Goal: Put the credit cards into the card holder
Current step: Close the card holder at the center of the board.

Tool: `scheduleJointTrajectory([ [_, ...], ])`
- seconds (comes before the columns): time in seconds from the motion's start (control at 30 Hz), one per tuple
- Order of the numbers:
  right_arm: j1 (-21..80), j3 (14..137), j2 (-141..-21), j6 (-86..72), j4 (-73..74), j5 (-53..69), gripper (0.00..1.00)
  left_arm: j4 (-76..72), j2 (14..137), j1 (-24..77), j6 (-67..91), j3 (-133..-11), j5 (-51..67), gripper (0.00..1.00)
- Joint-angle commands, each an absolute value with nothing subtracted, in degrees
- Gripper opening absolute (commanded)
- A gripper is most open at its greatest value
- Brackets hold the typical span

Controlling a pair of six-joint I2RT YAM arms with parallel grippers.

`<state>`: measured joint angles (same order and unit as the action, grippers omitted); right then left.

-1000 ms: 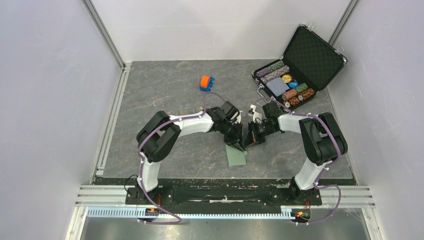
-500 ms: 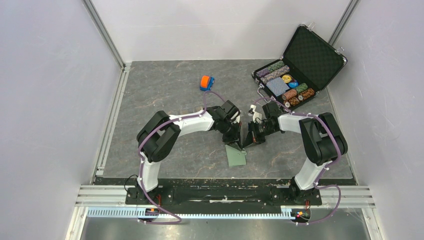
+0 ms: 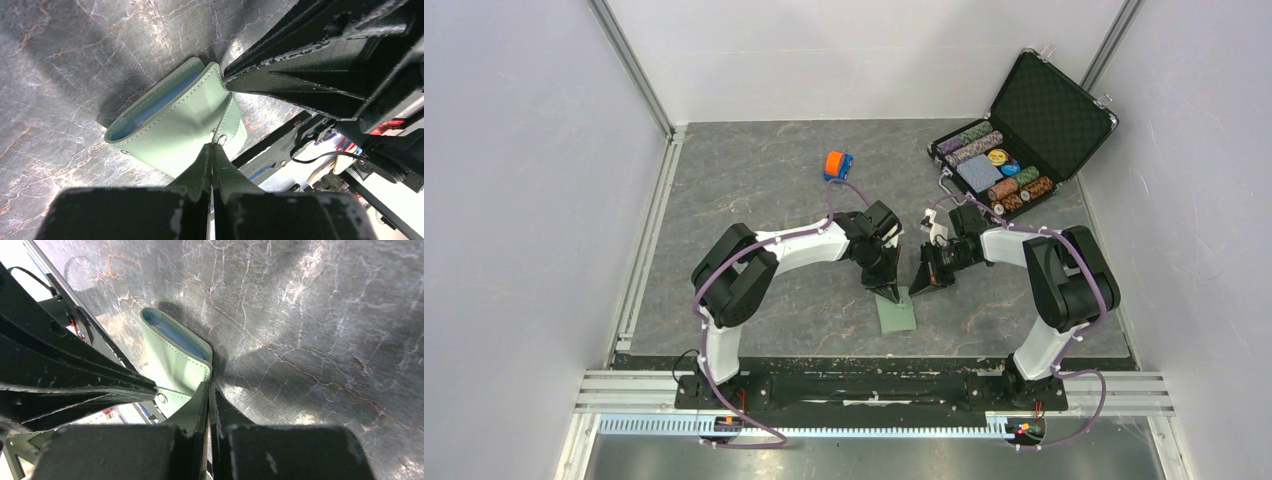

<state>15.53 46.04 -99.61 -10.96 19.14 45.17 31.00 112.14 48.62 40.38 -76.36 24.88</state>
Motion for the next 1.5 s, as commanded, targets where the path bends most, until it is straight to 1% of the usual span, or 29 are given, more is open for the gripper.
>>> scheduleJointTrajectory([
  [0.0,15.6,47.1,-97.3,-10.5,19.2,44.9,0.0,31.6,110.8,48.5,37.6,-78.5,24.9,0.02],
  [0.23,15.6,47.1,-97.5,-10.4,19.1,45.0,0.0,31.3,111.5,48.7,37.4,-78.5,26.3,0.02],
  [0.67,15.7,47.0,-96.7,-10.6,19.2,45.0,0.0,32.9,112.4,49.5,36.2,-77.9,25.6,0.02],
  [0.97,15.8,46.8,-92.9,-10.2,20.9,45.1,0.0,34.4,113.1,49.6,35.0,-77.8,24.3,0.02],
  [1.13,17.3,46.8,-91.3,-10.0,21.4,45.9,0.0,34.5,113.5,49.6,34.8,-77.8,24.1,0.02],
  [1.47,21.7,46.4,-92.7,-9.9,21.4,45.2,0.0,34.7,114.0,49.6,34.5,-77.7,23.8,0.02],
])
